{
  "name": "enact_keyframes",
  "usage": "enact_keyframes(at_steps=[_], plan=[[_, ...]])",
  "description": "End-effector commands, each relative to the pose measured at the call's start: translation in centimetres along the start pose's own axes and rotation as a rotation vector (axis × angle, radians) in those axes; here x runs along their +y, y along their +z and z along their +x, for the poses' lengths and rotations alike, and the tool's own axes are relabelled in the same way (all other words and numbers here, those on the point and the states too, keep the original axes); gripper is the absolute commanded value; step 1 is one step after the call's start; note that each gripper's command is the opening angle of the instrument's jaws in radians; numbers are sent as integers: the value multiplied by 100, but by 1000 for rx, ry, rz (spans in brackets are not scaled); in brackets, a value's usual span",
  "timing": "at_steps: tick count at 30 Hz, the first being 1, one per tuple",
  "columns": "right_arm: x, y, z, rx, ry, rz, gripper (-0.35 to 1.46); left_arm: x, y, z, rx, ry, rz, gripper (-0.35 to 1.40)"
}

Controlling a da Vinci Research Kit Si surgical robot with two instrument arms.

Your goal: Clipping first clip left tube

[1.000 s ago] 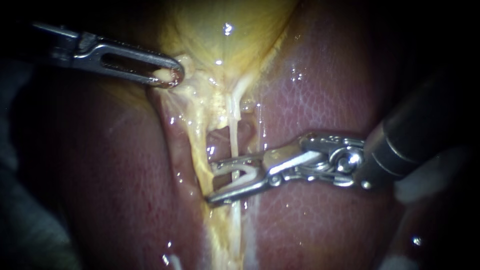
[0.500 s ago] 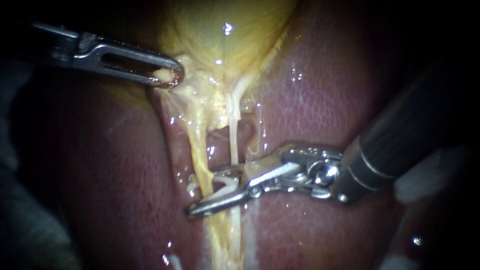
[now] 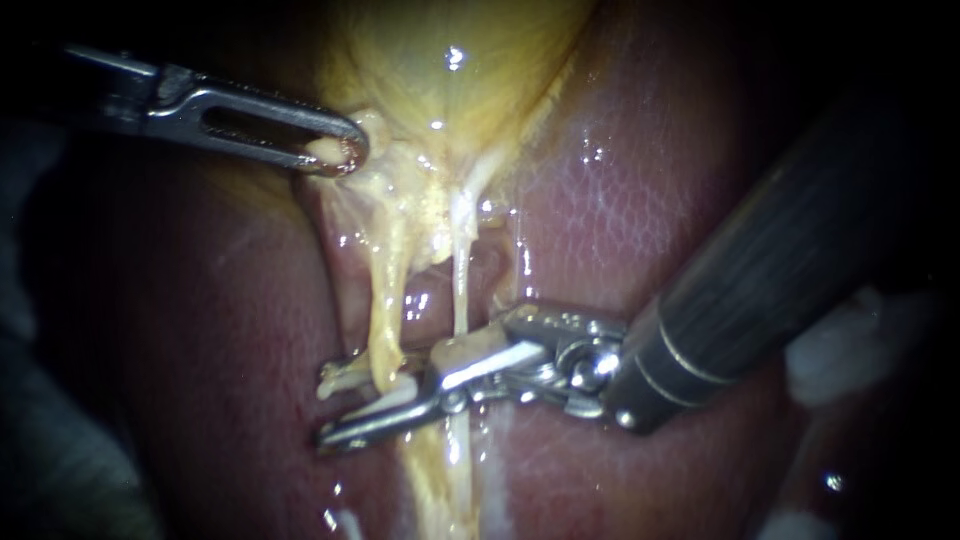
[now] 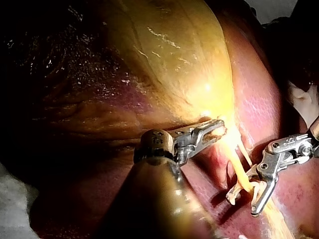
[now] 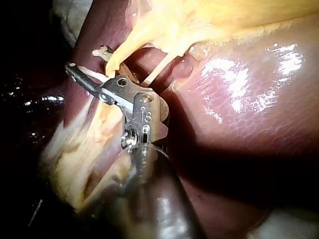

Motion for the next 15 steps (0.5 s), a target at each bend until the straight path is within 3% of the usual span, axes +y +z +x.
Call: enact_keyframes(at_steps=[1,8,15], plan=[[-1,1,0,1,0,2,50,0,0,0,0,0,0,-35],[-10,-2,-1,8,0,19,50,0,0,0,0,0,0,-35],[-31,-16,3,-3,8,81,49,0,-1,0,-1,0,-1,-35]])
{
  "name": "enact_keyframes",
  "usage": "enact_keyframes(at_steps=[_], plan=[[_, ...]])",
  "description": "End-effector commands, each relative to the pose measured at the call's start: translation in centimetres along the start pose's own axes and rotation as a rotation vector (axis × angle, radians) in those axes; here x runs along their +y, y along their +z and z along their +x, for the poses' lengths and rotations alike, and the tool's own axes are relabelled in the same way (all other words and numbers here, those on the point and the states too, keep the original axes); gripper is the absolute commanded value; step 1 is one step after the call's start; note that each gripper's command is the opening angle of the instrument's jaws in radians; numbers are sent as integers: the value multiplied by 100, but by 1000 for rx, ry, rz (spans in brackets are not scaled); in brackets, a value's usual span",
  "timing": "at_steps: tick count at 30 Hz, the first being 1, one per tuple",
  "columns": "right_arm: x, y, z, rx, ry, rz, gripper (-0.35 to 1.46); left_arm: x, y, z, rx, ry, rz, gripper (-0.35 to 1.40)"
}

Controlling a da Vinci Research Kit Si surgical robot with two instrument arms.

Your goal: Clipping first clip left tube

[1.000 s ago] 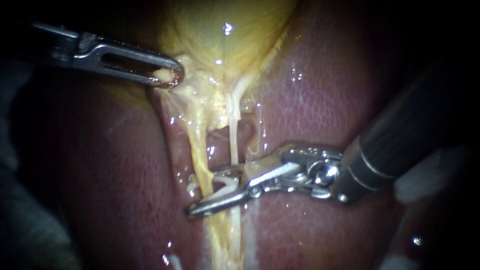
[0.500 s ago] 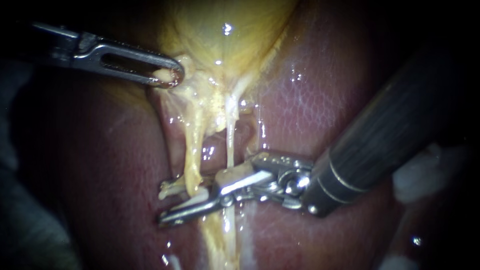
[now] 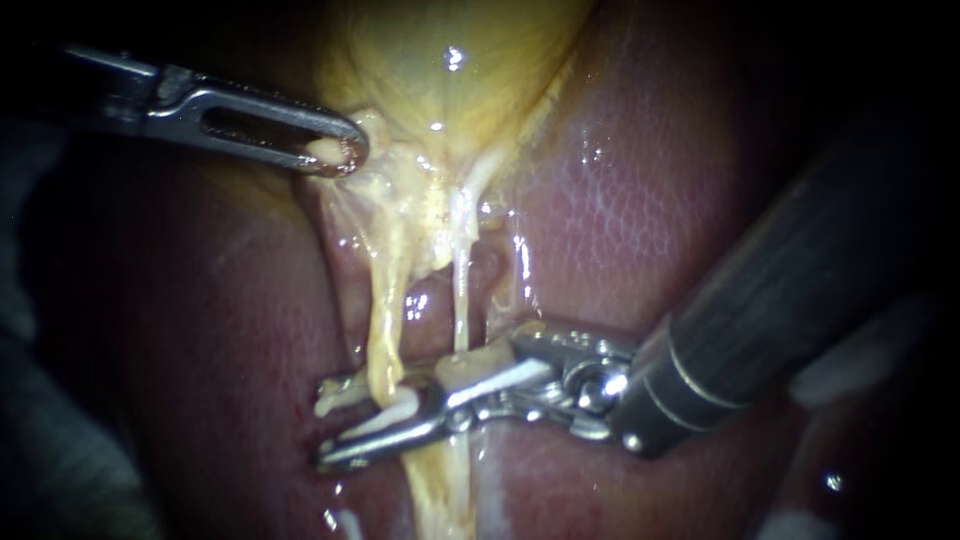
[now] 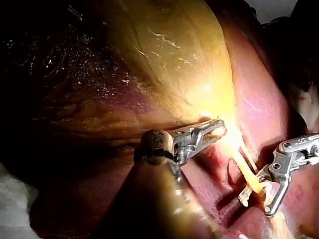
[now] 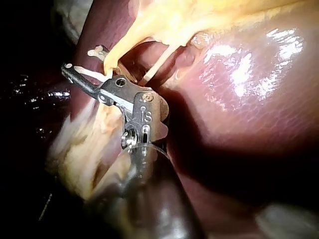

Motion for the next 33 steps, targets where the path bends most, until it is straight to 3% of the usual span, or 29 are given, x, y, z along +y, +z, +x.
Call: enact_keyframes(at_steps=[1,7,16,28,33], plan=[[-5,-3,2,-5,1,16,48,0,0,0,0,0,-1,-35],[-16,-5,10,-13,4,51,45,0,0,0,0,0,-1,-35],[-14,-6,11,-13,4,50,37,0,-1,0,0,0,-1,-35],[-11,-7,11,-12,4,54,-2,0,-1,0,0,0,-1,-35],[-8,-9,10,10,9,21,-27,0,-1,0,0,0,-1,-35]])
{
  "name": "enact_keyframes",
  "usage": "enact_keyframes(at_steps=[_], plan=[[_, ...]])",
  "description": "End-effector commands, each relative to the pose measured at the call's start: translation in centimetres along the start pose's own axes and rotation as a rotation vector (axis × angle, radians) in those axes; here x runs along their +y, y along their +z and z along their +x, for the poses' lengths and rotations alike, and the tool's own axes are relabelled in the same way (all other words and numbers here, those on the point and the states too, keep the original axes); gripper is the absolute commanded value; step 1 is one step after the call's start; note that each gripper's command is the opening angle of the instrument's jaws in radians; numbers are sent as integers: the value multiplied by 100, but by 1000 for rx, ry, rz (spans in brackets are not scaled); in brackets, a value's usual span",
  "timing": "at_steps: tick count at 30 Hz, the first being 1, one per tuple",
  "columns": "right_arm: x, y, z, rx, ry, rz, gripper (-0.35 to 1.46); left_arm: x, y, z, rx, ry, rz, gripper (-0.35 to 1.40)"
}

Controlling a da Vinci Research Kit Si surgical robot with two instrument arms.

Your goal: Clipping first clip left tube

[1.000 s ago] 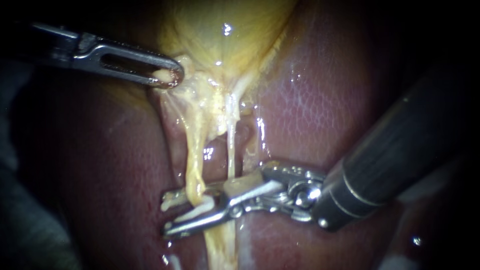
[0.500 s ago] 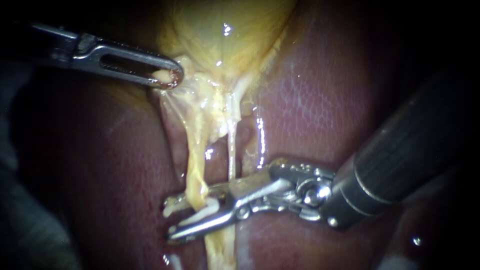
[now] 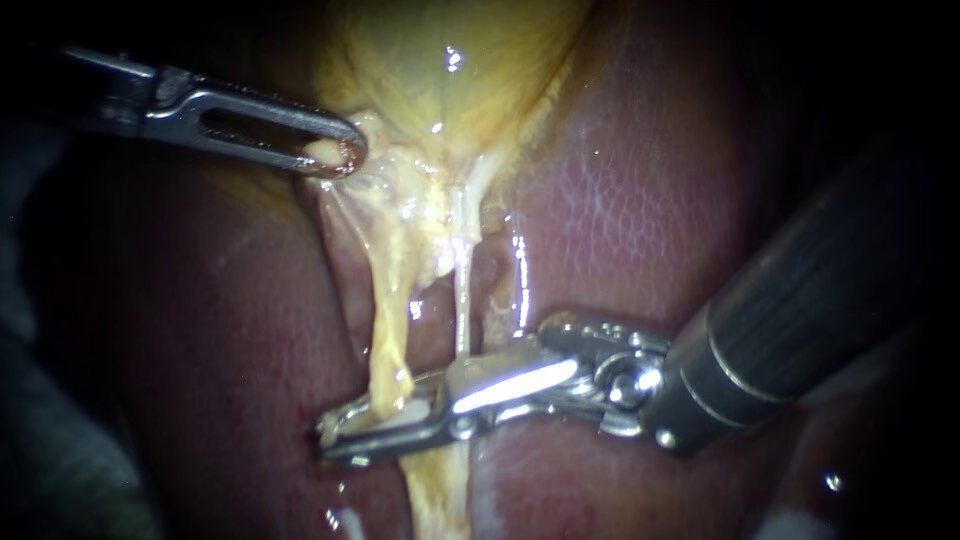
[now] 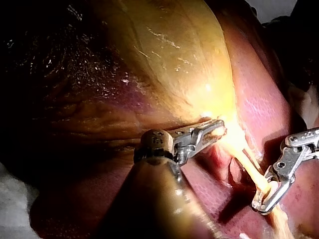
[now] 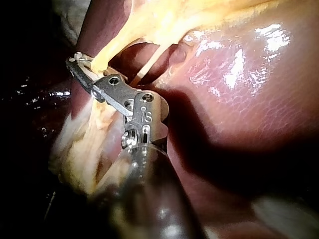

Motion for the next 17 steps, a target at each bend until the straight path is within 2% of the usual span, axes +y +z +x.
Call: enact_keyframes(at_steps=[1,3,17], plan=[[1,-1,-1,8,13,-11,-35,0,0,0,0,0,0,-35],[3,-4,-2,17,65,-23,-35,0,0,0,0,0,0,-35],[6,-7,-10,14,61,-22,-35,0,0,0,0,0,0,-35]])
